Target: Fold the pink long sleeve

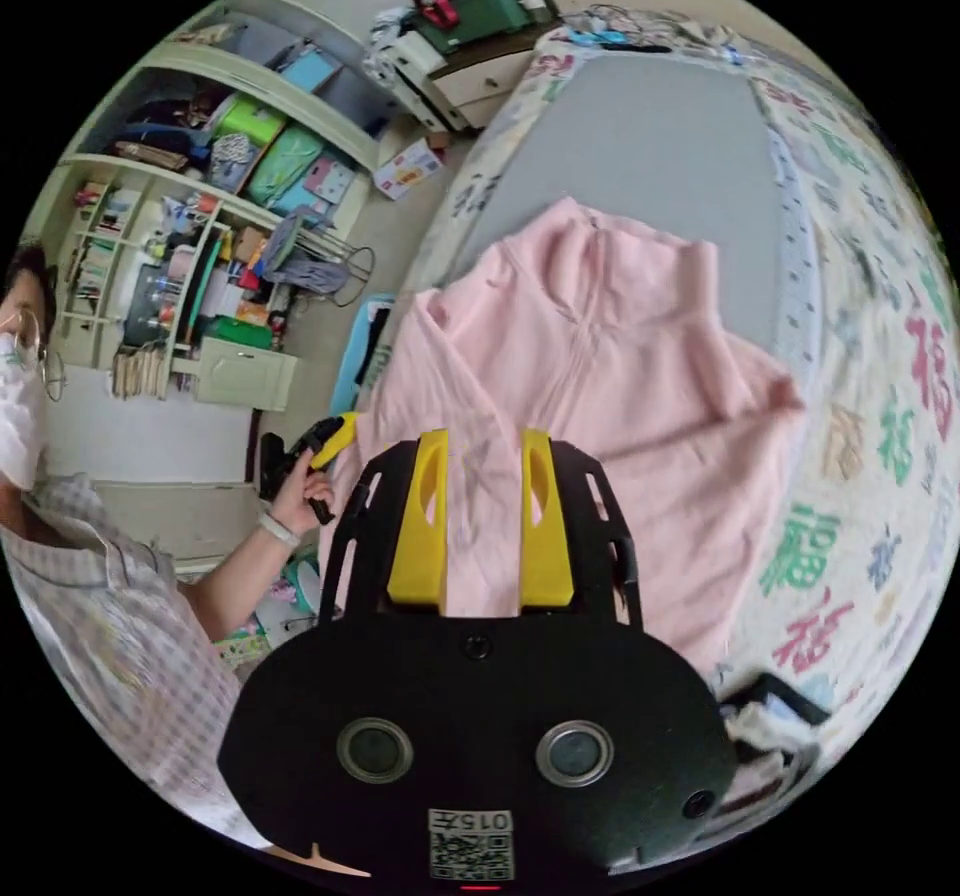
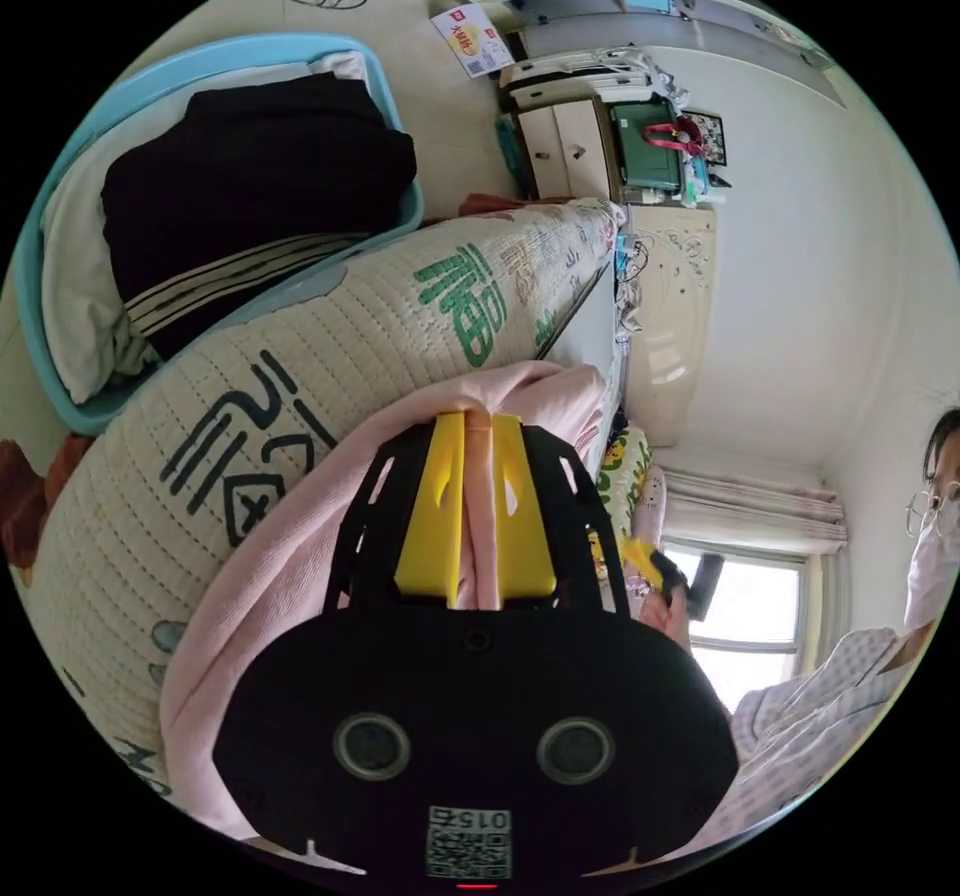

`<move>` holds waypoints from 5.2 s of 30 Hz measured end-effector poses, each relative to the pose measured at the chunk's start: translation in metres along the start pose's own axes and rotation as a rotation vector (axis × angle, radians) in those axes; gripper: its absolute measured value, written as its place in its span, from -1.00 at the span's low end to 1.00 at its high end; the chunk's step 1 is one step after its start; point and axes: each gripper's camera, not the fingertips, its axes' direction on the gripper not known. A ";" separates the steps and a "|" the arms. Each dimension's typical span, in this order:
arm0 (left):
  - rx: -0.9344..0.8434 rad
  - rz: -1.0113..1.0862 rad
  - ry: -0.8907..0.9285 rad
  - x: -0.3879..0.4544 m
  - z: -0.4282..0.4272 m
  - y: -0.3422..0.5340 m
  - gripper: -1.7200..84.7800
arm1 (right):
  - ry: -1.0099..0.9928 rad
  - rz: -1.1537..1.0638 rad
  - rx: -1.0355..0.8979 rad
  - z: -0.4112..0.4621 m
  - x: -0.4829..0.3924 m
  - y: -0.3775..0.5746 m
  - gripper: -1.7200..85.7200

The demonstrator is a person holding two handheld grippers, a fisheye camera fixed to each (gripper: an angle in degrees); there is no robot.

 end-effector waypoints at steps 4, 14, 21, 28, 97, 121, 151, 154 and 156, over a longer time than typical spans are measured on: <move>-0.078 0.013 -0.089 0.022 0.112 -0.078 -0.70 | -0.002 0.034 0.007 -0.014 0.005 0.002 -0.88; -0.099 0.028 -0.144 0.054 0.206 -0.077 -0.90 | 0.060 0.053 0.188 -0.069 0.023 -0.001 -0.93; -0.092 0.033 0.001 0.092 0.248 -0.021 -0.91 | -0.050 0.047 0.137 -0.067 0.034 -0.019 -0.91; -0.086 -0.063 -0.028 0.132 0.203 0.074 -0.75 | -0.158 0.231 0.041 -0.093 0.082 -0.031 -0.86; -0.032 -0.029 0.276 0.081 -0.091 -0.141 -0.94 | -0.315 1.213 -0.460 -0.077 0.533 -0.113 -0.88; -0.400 -0.005 0.225 -0.092 -0.017 0.084 -0.94 | -0.507 0.958 -0.885 -0.217 0.164 0.117 -0.95; 0.123 0.602 0.043 0.041 -0.198 -0.279 -0.93 | -0.385 0.505 -0.481 -0.178 0.118 -0.037 -0.92; 0.194 0.592 0.024 0.030 -0.212 -0.309 -0.94 | -0.330 0.543 -0.434 -0.178 0.142 -0.047 -0.93; 0.222 0.576 0.059 0.024 -0.211 -0.338 -0.94 | -0.348 0.586 -0.403 -0.169 0.155 -0.053 -0.92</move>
